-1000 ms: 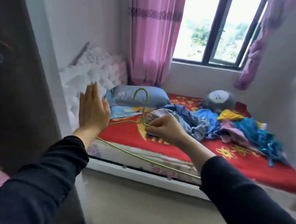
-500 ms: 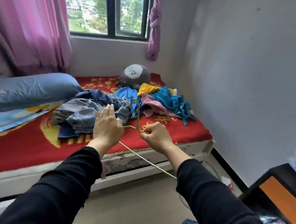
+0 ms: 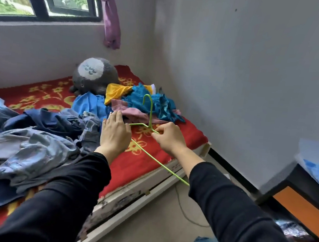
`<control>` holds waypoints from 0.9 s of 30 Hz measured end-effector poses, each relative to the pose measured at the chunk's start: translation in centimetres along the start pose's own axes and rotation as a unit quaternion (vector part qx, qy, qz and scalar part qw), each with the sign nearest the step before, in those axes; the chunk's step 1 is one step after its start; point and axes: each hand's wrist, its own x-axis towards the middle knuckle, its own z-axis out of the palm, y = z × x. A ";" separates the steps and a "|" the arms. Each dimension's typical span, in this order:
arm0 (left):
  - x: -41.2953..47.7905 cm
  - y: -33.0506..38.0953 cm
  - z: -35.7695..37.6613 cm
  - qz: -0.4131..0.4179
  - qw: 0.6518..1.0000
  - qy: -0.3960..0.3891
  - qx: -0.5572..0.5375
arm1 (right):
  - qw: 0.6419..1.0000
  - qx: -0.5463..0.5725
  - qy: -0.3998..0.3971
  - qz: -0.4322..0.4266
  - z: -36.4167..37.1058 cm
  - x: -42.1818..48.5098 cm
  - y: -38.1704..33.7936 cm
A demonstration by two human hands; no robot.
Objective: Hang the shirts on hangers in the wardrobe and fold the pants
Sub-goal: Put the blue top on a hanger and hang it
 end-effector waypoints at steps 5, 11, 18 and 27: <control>9.6 -0.4 5.2 -0.014 1.000 -0.010 -0.014 | 1.000 -0.018 -0.010 0.007 0.9 10.2 2.4; 21.0 -1.2 11.0 -0.054 0.998 -0.027 -0.019 | 0.996 -0.020 -0.084 0.020 3.0 24.1 5.1; 31.0 -5.2 18.0 -0.099 0.992 -0.078 0.007 | 0.998 -0.028 -0.052 0.021 7.7 36.3 8.6; 42.0 -8.8 29.4 -0.077 0.979 -0.184 0.052 | 0.975 0.109 0.030 0.192 12.8 50.1 16.2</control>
